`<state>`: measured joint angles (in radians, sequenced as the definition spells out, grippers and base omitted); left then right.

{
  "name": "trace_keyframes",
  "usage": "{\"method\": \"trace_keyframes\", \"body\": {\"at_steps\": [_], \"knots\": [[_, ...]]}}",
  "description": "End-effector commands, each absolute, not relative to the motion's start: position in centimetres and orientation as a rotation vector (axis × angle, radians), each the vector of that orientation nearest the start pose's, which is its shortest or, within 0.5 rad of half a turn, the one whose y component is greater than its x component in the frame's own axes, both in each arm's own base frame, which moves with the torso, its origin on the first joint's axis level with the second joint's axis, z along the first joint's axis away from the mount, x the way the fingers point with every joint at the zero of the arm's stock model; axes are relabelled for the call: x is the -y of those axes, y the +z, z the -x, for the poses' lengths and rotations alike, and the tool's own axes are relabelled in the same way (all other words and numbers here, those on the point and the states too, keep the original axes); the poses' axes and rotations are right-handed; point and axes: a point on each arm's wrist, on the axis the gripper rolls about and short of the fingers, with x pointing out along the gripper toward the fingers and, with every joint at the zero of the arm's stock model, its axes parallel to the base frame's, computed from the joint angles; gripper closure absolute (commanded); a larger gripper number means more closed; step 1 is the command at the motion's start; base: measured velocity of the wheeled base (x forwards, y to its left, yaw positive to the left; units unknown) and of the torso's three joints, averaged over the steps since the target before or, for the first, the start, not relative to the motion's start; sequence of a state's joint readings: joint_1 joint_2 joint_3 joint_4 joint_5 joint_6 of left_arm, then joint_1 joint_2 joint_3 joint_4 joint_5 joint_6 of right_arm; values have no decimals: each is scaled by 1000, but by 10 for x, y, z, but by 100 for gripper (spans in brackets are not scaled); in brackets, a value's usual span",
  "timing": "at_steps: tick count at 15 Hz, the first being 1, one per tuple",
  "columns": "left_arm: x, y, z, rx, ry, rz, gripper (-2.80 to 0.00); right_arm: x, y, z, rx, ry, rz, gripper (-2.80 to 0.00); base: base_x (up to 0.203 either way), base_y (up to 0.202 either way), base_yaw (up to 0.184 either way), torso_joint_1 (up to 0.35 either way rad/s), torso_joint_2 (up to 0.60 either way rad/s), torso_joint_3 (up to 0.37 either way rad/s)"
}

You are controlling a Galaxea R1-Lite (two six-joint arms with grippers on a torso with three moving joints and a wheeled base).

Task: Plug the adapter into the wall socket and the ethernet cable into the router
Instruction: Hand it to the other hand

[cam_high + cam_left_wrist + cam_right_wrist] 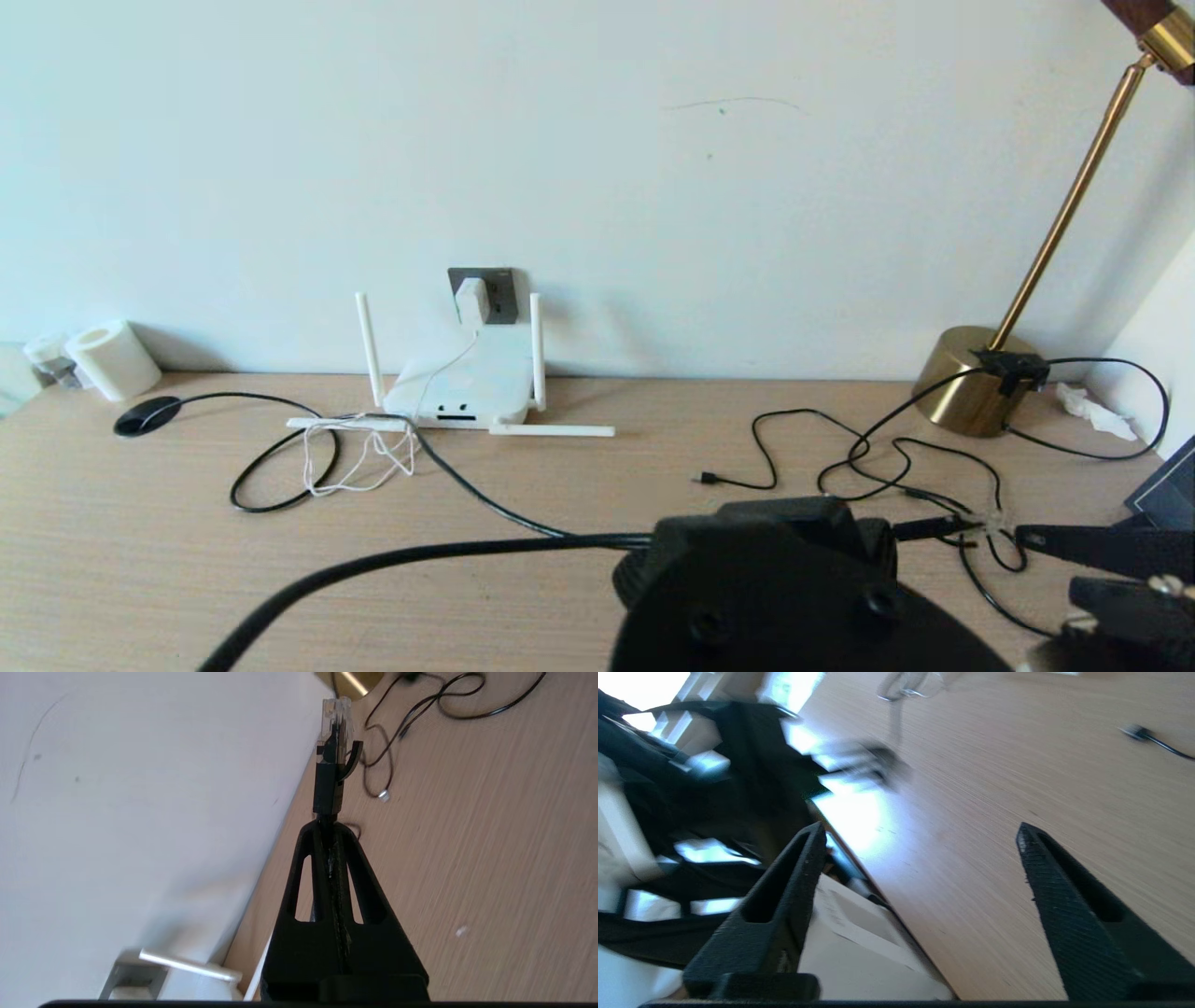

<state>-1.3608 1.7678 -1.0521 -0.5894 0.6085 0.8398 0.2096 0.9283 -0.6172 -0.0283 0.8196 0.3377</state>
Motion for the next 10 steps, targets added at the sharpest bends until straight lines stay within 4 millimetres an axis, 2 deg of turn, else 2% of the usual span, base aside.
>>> {"method": "trace_keyframes", "body": {"at_steps": [1, 10], "knots": [[338, 217, -80, 248, -754, -923, 0, -39, 233, -97, -458, 981, -396, -280, 0, 0, 0, 0, 0, 0], [347, 214, -73, 262, -778, -919, 0, -40, 228, -103, -485, 975, -394, -280, 0, 0, 0, 0, 0, 0]]}}
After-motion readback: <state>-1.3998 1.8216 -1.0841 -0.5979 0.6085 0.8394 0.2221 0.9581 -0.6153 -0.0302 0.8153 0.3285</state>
